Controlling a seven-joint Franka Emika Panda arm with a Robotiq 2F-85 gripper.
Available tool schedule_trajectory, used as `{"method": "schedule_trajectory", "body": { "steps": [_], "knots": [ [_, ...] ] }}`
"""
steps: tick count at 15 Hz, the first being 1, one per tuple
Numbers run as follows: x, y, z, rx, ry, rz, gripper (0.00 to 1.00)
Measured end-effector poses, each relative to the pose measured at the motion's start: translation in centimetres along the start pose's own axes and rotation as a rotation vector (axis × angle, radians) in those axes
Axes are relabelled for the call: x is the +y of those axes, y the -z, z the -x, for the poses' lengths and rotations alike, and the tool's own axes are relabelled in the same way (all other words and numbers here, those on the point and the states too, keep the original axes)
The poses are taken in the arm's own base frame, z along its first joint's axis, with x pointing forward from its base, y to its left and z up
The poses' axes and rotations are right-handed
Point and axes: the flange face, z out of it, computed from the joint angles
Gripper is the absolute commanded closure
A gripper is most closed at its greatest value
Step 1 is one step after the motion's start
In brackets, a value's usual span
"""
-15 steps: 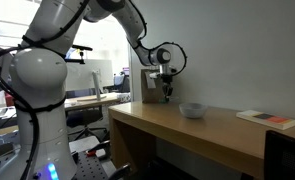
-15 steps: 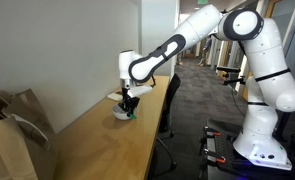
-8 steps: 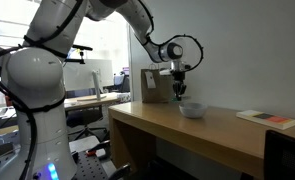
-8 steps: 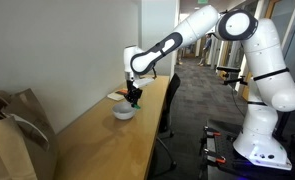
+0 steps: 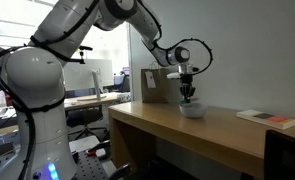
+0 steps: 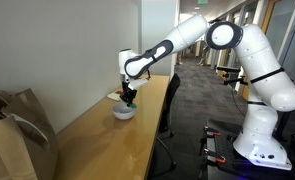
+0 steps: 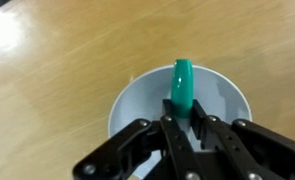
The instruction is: Pick up the marker, put it in the cup, and move the cup slightly backward
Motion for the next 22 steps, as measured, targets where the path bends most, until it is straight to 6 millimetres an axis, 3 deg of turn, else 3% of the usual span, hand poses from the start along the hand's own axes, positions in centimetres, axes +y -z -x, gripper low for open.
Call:
{"method": "schedule_trajectory", "body": {
  "steps": [2,7,9,14,20,21,22],
  "knots": [
    [-0.3,0.3,-0.9,0.016,0.003,0.001,0.47],
    [0.1,0.6,-1.5,0.018,-0.001,0.018,0.08],
    [0.9,0.7,-1.7,0.021,-0.024,0.023,0.00],
    [4.1,0.4,-1.9,-0.005,-0.114,-0.009,0.00],
    [6.2,-3.3,-0.3,-0.098,-0.215,-0.053,0.00],
    [6.4,-3.8,-0.1,-0.106,-0.226,-0.061,0.25],
    [6.5,-4.3,0.1,-0.109,-0.239,-0.070,0.26]
  ]
}}
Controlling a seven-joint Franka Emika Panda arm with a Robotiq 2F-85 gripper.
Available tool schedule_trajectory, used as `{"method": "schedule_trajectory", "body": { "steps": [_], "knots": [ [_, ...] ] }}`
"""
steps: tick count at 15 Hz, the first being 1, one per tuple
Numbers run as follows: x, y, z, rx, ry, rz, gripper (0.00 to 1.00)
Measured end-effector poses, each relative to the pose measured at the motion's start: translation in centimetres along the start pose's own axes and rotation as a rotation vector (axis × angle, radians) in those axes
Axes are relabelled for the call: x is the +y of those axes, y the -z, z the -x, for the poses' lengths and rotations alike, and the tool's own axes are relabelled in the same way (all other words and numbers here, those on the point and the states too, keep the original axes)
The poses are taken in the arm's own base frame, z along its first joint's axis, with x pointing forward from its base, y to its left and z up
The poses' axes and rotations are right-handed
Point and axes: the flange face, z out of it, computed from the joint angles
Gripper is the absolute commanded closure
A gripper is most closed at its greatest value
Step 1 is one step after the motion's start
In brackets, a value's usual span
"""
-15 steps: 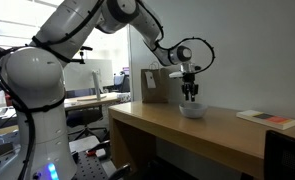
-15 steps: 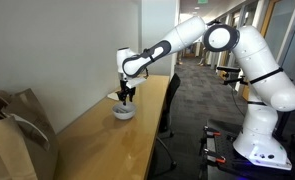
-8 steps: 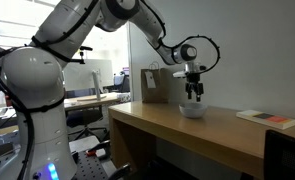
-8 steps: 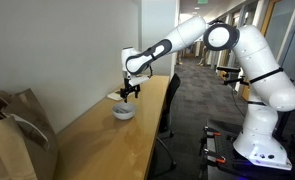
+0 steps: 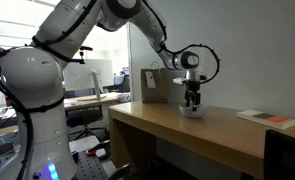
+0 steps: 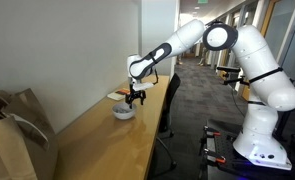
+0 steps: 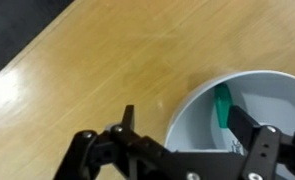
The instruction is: Pick up the marker, put it in the cup, and move the cup slightly backward
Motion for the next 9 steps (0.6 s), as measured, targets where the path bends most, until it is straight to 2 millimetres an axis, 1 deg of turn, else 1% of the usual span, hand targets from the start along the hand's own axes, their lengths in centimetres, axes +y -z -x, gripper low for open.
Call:
{"method": "schedule_trajectory", "body": {
  "steps": [2,3,4,9],
  "knots": [
    [0.3,-0.8,-0.1,0.001,-0.022,-0.011,0.41],
    [0.4,-1.1,-0.2,0.005,-0.027,-0.016,0.51],
    [0.4,-1.4,-0.2,0.009,-0.030,-0.020,0.57],
    [0.5,-1.9,-0.2,0.011,-0.033,-0.021,0.95]
  ]
}}
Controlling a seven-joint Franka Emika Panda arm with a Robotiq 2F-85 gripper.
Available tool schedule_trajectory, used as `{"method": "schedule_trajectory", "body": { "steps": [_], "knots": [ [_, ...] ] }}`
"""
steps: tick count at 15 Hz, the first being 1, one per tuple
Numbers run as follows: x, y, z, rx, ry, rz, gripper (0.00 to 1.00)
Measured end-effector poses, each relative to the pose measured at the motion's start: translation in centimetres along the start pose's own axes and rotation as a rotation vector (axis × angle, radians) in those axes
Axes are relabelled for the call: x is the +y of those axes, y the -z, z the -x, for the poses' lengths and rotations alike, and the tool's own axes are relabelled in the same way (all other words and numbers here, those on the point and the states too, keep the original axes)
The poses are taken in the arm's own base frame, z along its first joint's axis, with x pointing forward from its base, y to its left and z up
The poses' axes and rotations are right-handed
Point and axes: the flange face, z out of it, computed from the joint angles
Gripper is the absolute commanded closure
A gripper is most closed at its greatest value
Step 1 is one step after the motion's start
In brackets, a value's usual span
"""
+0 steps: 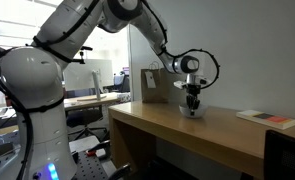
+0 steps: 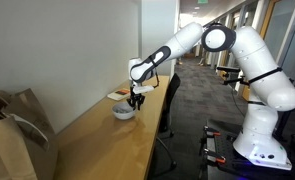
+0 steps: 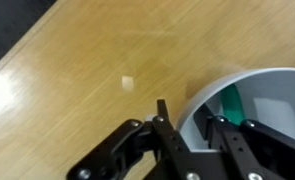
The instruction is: Pick up the marker, put it in the cup, and move the cup slightly backward
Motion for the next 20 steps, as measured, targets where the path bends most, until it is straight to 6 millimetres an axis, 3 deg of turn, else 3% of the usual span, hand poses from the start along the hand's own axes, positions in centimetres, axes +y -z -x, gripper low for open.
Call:
{"method": "schedule_trajectory", "body": {
  "steps": [1,7,11,20],
  "knots": [
    [0.0,0.0,0.0,0.004,0.000,-0.002,1.00],
    [0.0,1.5,-0.6,0.052,-0.008,-0.028,0.99],
    [1.8,2.3,-0.2,0.067,-0.025,-0.025,0.99],
    [8.7,3.8,5.8,0.088,-0.012,-0.026,0.99]
  ]
}}
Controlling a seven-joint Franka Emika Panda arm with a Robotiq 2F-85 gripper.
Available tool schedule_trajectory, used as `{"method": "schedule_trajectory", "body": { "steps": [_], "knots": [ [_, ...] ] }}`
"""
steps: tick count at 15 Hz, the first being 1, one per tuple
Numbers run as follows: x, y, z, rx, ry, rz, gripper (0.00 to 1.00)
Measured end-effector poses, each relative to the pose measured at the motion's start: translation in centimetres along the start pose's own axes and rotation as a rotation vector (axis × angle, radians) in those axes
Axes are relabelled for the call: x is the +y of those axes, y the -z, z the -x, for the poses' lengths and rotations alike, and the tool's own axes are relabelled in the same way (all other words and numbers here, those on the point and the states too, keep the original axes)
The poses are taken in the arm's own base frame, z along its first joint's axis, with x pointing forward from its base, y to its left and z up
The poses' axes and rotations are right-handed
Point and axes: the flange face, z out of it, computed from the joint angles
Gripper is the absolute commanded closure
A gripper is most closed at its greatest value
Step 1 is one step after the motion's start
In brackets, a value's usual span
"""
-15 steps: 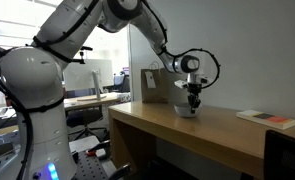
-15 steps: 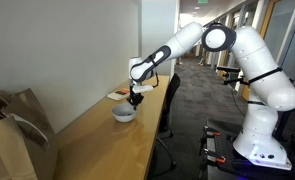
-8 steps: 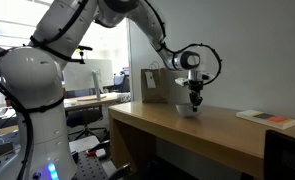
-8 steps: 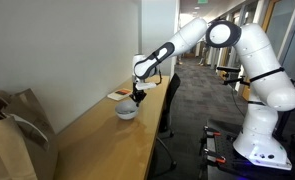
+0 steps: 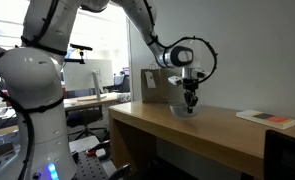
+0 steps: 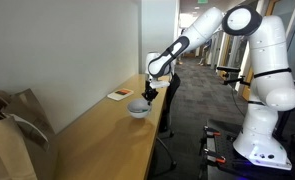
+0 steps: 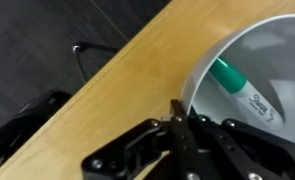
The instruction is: Pick up the marker, put it in the cup, and move the cup slightly backward
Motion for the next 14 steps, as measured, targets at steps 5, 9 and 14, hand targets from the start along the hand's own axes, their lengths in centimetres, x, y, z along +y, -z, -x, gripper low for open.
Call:
{"method": "schedule_trajectory", "body": {
  "steps": [5,9,14],
  "knots": [
    [3.8,-0.5,2.4,0.026,0.011,-0.071,0.99],
    [4.5,-1.5,3.5,0.004,0.018,-0.142,0.99],
    [4.9,-2.0,3.9,-0.006,0.034,-0.128,0.62]
  ]
}}
